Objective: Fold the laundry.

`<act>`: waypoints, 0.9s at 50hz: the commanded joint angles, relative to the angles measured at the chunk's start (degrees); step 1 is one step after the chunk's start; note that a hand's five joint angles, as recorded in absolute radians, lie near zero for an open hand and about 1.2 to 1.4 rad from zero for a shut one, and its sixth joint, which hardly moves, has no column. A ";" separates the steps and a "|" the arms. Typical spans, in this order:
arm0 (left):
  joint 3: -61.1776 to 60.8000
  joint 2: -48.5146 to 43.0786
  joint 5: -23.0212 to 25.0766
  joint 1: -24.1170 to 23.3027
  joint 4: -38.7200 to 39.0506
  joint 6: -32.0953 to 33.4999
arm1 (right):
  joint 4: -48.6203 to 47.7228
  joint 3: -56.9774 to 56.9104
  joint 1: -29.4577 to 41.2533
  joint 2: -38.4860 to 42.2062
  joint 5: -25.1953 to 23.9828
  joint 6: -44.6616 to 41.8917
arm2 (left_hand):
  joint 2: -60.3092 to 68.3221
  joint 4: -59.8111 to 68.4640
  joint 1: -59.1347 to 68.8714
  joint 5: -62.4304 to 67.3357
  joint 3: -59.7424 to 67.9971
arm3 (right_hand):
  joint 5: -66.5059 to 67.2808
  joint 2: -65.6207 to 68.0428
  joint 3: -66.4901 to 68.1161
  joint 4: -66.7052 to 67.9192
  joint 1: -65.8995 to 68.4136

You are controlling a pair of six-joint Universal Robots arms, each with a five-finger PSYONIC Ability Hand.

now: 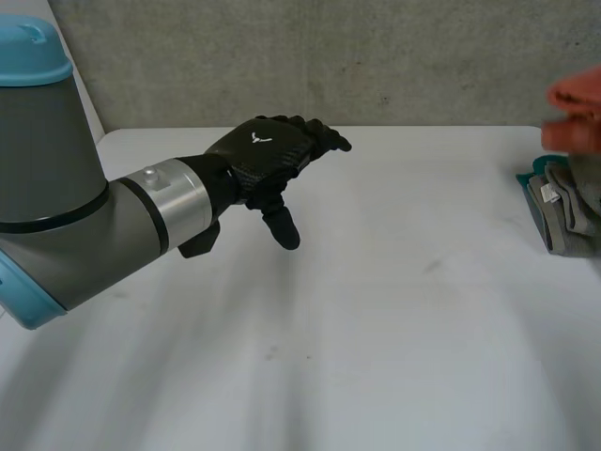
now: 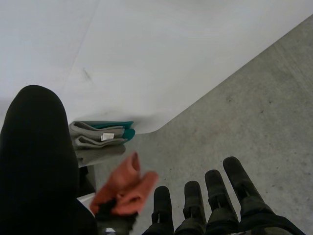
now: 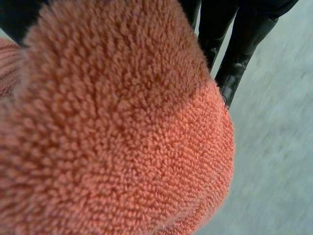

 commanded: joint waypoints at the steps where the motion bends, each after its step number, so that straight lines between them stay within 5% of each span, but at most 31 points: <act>1: -0.92 -0.28 -0.05 -0.27 0.71 -0.27 | 0.53 3.41 -7.14 7.43 -5.81 -1.78 | 1.01 0.85 1.49 -0.11 0.57 | 18.32 13.71 14.68 12.34 30.45; 9: -1.27 -0.19 -0.05 -0.18 1.51 -0.09 | 0.70 12.20 -13.56 5.95 -11.08 -5.12 | 1.35 1.18 1.82 0.22 0.90 | 17.71 13.11 14.07 11.73 29.84; 13: -1.27 -0.02 -0.05 -0.18 1.51 -0.09 | 3.15 13.44 -13.74 3.23 -13.10 -4.95 | 1.35 1.18 1.82 0.22 0.90 | -38.02 -42.62 -41.65 -43.99 -25.88; 15: -1.27 0.07 0.04 -0.18 1.51 -0.09 | 6.74 12.65 -13.74 1.82 -13.28 -4.95 | 1.35 1.18 1.82 0.22 0.90 | -51.68 -56.29 -55.32 -57.66 -39.55; 22: -1.71 0.60 -0.05 -0.27 1.42 -0.09 | 16.86 6.77 -13.57 -1.87 -11.18 -4.95 | 1.35 1.18 1.82 0.22 0.90 | -51.68 -56.29 -55.32 -57.66 -39.55; 28: -2.24 1.04 -0.05 -0.01 1.42 -0.09 | 24.86 2.37 -11.38 -6.18 -3.36 -3.98 | 1.35 1.18 1.82 0.22 0.90 | -51.68 -56.29 -55.32 -57.66 -39.55; 36: -1.98 3.58 -1.19 1.05 1.51 -0.53 | 31.54 -1.77 2.14 -15.40 8.68 6.89 | 1.18 1.01 1.65 0.06 0.73 | -51.68 -56.29 -55.32 -57.66 -39.55; 45: -2.41 8.06 -11.71 4.03 4.23 -3.95 | 30.85 6.22 21.13 -21.38 18.17 20.53 | -0.16 -0.33 0.31 -1.29 -0.61 | -51.68 -56.29 -55.32 -57.66 -39.55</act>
